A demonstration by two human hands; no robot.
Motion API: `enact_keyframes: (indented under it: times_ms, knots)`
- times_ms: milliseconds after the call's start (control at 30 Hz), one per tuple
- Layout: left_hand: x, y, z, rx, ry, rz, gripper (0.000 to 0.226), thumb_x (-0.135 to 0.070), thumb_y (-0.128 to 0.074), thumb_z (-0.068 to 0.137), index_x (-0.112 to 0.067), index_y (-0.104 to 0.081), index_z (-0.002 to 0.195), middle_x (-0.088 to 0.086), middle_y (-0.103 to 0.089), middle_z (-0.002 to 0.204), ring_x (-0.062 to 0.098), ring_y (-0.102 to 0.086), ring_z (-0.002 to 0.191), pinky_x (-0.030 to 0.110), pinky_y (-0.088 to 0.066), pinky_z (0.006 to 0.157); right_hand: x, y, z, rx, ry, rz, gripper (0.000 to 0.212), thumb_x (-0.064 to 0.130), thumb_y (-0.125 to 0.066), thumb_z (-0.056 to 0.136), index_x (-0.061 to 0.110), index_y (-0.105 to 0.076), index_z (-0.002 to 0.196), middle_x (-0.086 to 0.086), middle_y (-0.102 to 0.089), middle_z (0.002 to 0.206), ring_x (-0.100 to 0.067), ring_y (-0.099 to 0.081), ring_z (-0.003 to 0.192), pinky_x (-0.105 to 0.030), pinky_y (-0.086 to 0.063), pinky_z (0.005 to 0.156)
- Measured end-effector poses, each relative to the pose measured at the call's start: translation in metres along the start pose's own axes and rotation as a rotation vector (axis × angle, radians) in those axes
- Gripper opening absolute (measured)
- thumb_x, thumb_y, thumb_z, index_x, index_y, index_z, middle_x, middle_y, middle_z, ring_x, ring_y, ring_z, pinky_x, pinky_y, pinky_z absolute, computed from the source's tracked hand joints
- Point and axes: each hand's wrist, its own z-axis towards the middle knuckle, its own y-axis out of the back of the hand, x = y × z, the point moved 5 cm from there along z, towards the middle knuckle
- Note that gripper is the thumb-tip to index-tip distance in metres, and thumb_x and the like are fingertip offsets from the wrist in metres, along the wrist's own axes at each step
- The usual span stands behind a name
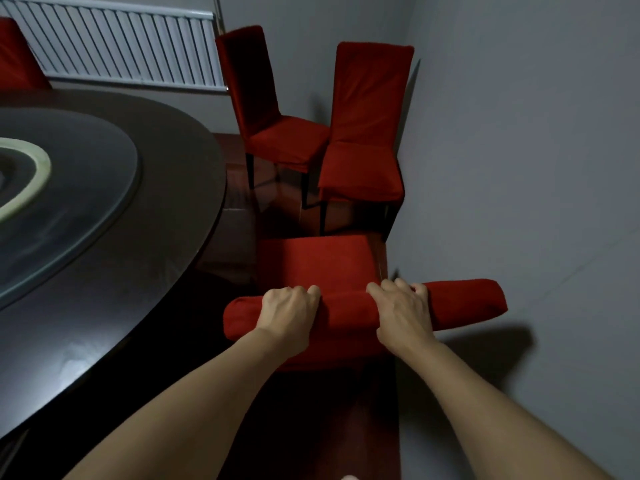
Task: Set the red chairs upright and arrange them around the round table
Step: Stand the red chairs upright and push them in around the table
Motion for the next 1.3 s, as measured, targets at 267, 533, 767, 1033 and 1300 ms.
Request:
enact_keyframes:
  times_ms: [267, 533, 767, 1033, 1300]
  knots:
    - [-0.026, -0.001, -0.048, 0.012, 0.032, 0.023, 0.034, -0.013, -0.062, 0.077, -0.014, -0.045, 0.107, 0.000, -0.060, 0.097, 0.018, -0.062, 0.089, 0.028, -0.036, 0.062, 0.001, 0.001, -0.038, 0.024, 0.098, 0.020, 0.050, 0.006, -0.063, 0.078, 0.026, -0.048, 0.122, 0.006, -0.052, 0.112, -0.017, -0.043, 0.111, -0.037, -0.022, 0.104]
    - [-0.063, 0.003, -0.089, 0.056, 0.153, 0.011, 0.033, -0.013, -0.062, 0.077, -0.014, -0.046, 0.106, 0.000, -0.061, 0.097, 0.020, -0.063, 0.090, 0.029, -0.038, 0.062, -0.011, 0.000, -0.068, -0.011, 0.226, 0.018, 0.048, 0.000, -0.064, 0.074, 0.024, -0.052, 0.115, 0.007, -0.052, 0.103, -0.016, -0.045, 0.104, -0.036, -0.021, 0.104]
    - [-0.090, -0.004, -0.130, 0.056, 0.226, -0.028, 0.032, -0.012, -0.060, 0.078, -0.013, -0.045, 0.106, 0.001, -0.060, 0.098, 0.020, -0.061, 0.089, 0.029, -0.036, 0.062, -0.011, -0.004, -0.103, -0.042, 0.302, 0.013, 0.049, 0.000, -0.065, 0.073, 0.024, -0.054, 0.114, 0.006, -0.053, 0.102, -0.018, -0.047, 0.104, -0.037, -0.023, 0.103]
    - [-0.099, -0.002, -0.165, 0.066, 0.216, -0.046, 0.029, -0.015, -0.061, 0.079, -0.014, -0.044, 0.103, 0.003, -0.061, 0.100, 0.021, -0.062, 0.090, 0.029, -0.038, 0.063, 0.002, -0.005, -0.132, -0.060, 0.272, 0.016, 0.052, 0.000, -0.064, 0.077, 0.025, -0.053, 0.121, 0.004, -0.052, 0.111, -0.020, -0.044, 0.112, -0.039, -0.016, 0.111]
    - [-0.094, -0.004, -0.180, 0.080, 0.237, -0.054, 0.028, -0.014, -0.060, 0.079, -0.017, -0.034, 0.091, 0.002, -0.062, 0.096, 0.021, -0.062, 0.088, 0.028, -0.040, 0.062, 0.014, -0.006, -0.137, -0.027, 0.287, 0.017, 0.055, 0.001, -0.063, 0.079, 0.028, -0.049, 0.125, 0.006, -0.049, 0.116, -0.018, -0.039, 0.117, -0.039, -0.010, 0.114]
